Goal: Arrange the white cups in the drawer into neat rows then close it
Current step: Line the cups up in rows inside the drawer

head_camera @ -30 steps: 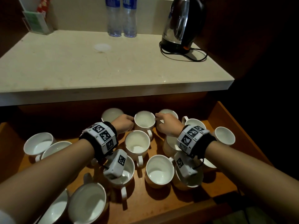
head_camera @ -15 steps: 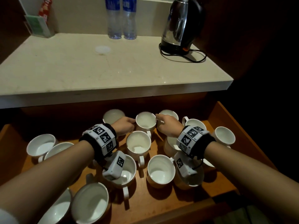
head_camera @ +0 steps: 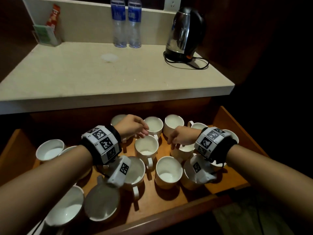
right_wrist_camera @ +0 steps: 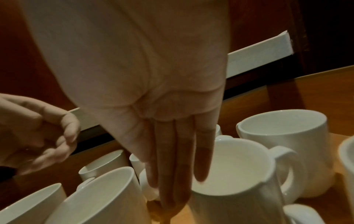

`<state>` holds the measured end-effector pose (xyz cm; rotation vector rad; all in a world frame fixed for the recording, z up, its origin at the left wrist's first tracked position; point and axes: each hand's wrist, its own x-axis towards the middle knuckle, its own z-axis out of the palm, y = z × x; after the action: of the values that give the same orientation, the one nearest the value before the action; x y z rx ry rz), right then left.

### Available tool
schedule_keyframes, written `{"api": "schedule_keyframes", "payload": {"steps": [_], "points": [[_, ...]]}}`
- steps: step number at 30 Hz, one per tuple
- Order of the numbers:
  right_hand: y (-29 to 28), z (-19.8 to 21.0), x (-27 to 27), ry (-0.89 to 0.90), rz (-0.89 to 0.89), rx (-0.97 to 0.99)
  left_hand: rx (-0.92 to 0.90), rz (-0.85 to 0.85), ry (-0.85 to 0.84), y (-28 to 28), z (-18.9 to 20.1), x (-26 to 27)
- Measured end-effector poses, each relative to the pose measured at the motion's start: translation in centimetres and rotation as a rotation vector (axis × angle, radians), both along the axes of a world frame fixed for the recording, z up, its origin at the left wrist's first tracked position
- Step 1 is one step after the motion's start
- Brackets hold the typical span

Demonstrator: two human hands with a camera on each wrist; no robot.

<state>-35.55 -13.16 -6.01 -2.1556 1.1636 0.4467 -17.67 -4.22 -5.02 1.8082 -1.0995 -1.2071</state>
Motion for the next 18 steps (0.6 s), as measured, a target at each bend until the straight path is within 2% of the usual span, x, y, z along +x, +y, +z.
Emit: {"api": "schedule_keyframes", "payload": {"steps": [4,8,13,18], "points": [[1.2,-0.1,-1.0,0.052,-0.023,0.008,0.120,-0.247,-0.022,1.2,0.1,-2.0],[2.5,-0.5,-2.0,0.073,-0.024,-0.001,0.194,-0.390,-0.060,2.4,-0.8,-3.7],[3.1,-0.4,-2.3,0.158,0.078,-0.054,0.287,-0.502,-0.129,3.7,-1.6,-4.4],[3.1,-0.7,-2.4,0.153,0.132,-0.097,0.350,-0.501,-0.120,4.1,-2.0,-5.3]]}}
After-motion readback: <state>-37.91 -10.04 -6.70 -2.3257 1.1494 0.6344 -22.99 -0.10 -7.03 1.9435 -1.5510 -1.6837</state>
